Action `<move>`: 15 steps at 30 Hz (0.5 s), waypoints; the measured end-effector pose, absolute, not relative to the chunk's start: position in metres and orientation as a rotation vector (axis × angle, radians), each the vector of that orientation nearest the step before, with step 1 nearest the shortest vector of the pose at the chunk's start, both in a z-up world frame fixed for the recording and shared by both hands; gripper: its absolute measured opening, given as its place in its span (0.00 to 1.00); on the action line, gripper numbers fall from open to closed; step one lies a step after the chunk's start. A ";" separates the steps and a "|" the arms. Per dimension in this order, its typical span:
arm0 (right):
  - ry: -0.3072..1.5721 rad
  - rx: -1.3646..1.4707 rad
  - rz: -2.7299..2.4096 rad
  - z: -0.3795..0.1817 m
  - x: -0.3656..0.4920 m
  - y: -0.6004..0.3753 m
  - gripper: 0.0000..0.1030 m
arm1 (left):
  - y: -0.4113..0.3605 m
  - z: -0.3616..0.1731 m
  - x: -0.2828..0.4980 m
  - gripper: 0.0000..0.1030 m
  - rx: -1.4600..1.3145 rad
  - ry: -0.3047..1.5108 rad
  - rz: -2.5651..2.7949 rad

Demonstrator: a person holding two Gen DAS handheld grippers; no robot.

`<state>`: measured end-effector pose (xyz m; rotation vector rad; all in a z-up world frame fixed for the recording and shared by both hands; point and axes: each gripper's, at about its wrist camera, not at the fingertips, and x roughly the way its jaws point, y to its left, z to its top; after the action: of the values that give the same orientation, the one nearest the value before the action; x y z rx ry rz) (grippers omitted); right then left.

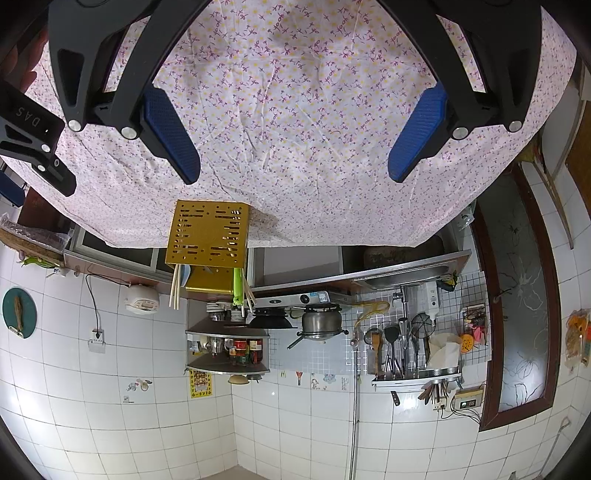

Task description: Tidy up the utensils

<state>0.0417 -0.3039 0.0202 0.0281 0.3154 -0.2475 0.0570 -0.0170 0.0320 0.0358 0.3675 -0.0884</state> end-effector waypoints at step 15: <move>0.308 0.029 -0.247 0.023 0.042 -0.303 0.96 | -0.021 0.029 0.057 0.95 0.040 0.367 -0.081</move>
<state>0.0421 -0.3026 0.0227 0.0292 0.3080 -0.2472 0.0573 -0.0207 0.0291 0.0397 0.3667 -0.0814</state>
